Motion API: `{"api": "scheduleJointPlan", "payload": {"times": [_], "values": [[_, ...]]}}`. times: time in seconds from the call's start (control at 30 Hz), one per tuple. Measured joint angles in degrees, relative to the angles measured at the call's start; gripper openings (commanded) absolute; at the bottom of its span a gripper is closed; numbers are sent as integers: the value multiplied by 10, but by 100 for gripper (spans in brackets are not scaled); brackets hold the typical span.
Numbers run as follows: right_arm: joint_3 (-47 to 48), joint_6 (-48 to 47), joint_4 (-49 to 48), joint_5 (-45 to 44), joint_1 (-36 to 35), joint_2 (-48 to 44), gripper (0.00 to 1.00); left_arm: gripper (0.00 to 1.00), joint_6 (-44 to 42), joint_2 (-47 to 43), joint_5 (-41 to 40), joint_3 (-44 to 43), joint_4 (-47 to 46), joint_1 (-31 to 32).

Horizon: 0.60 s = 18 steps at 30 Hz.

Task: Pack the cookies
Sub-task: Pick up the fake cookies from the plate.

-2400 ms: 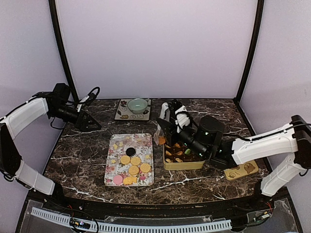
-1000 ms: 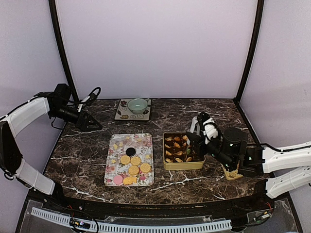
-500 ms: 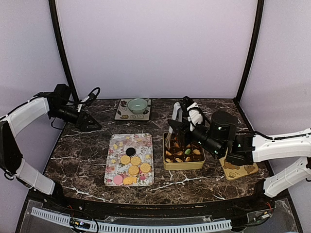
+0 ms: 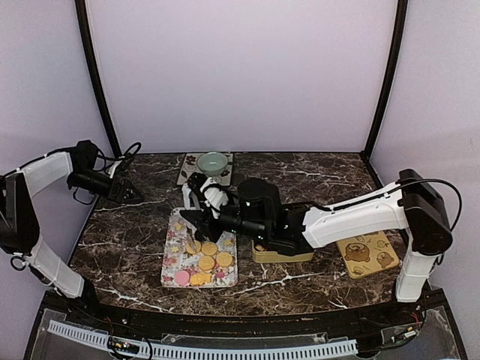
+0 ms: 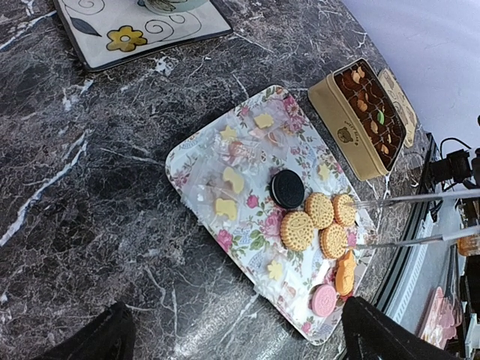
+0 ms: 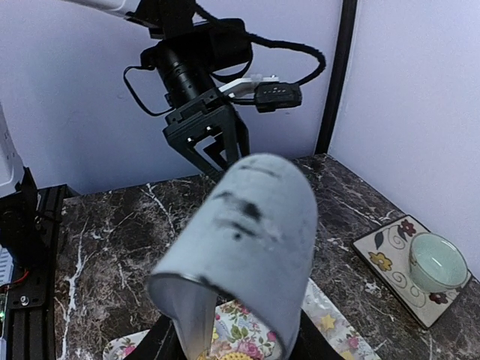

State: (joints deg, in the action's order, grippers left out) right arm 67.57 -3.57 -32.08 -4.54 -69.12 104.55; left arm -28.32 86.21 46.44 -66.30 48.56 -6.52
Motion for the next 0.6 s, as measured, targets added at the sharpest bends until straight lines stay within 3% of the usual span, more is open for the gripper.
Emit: {"api": "scheduleJointPlan", "payload": {"times": [0.3,0.6], "values": [[52,-2,4,91,-37,45,41,99,-10,0,2,2,11,-1],[76,-8,25,121,-63,84,41,99,-13,-3,7,13,17,-1]]}}
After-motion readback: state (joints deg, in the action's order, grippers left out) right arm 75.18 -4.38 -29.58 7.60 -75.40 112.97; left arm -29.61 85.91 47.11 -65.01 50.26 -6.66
